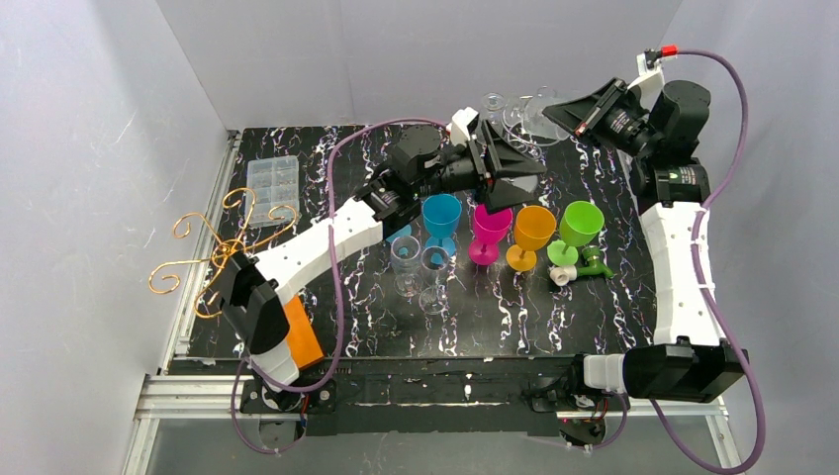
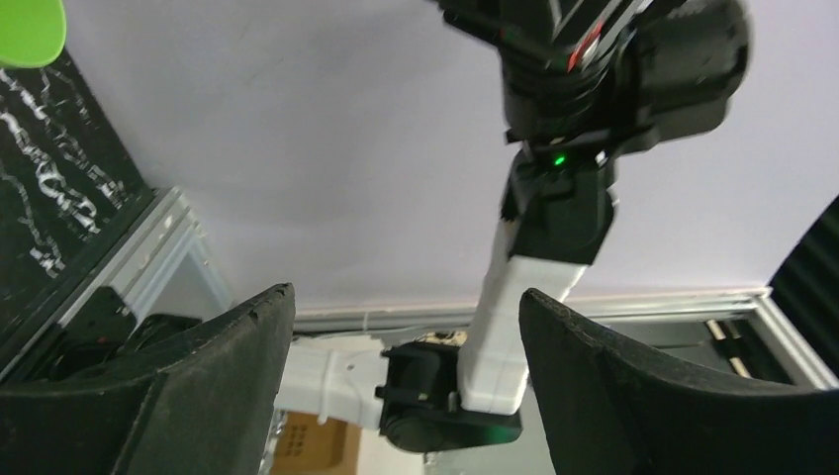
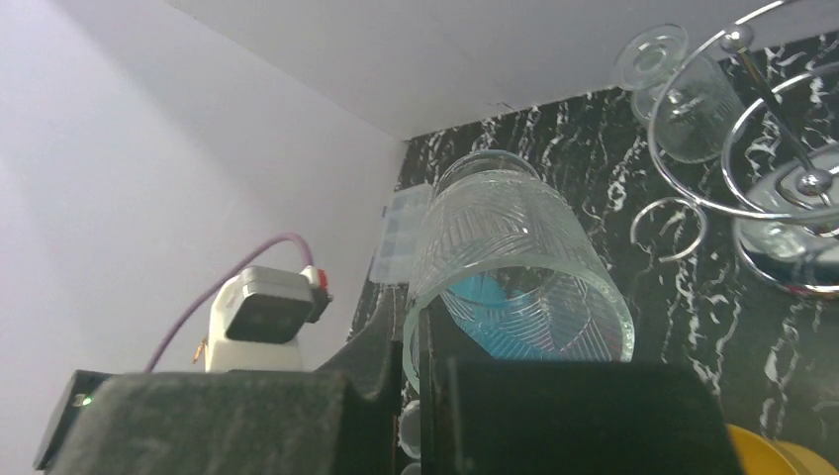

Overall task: Take the wine glass off the wine glass rack
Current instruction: Place the wine glass at the center of the board.

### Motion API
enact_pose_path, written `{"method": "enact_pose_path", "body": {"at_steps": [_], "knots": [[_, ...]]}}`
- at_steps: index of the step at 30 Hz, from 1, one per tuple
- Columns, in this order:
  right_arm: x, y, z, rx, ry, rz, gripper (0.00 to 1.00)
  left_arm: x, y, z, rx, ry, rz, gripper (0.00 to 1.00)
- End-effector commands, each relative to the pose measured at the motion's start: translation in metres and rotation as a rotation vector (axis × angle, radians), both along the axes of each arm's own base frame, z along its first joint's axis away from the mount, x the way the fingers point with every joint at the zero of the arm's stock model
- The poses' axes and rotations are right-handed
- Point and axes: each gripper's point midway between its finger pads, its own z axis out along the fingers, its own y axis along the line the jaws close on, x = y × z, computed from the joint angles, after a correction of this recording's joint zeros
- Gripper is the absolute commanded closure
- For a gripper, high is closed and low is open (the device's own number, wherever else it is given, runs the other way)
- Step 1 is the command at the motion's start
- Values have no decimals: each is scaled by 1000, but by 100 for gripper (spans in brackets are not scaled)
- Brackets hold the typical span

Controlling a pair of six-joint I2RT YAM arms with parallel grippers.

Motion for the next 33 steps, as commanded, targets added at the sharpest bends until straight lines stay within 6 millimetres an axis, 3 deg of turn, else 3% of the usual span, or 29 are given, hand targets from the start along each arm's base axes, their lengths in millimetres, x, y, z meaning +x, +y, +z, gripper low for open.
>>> {"method": "enact_pose_path", "body": {"at_steps": [1, 9, 14, 25, 26, 29, 33], "knots": [[-20, -6, 13, -103, -21, -16, 99, -40, 20, 4, 83, -195, -60, 18], [-48, -3, -21, -196, 129, 30, 99, -48, 71, -38, 355, -371, 63, 16], [-73, 21, -31, -270, 185, 118, 99, -53, 96, -51, 454, -457, 116, 15], [-122, 51, -74, -495, 352, 283, 99, -44, 160, -27, 594, -650, 323, 11], [-125, 52, -80, -525, 370, 291, 99, -42, 164, -26, 613, -666, 337, 5], [-137, 56, -99, -588, 417, 322, 99, -39, 176, -19, 645, -699, 376, 2], [-154, 68, -139, -651, 482, 346, 99, -37, 191, -9, 676, -726, 420, 2]]}}
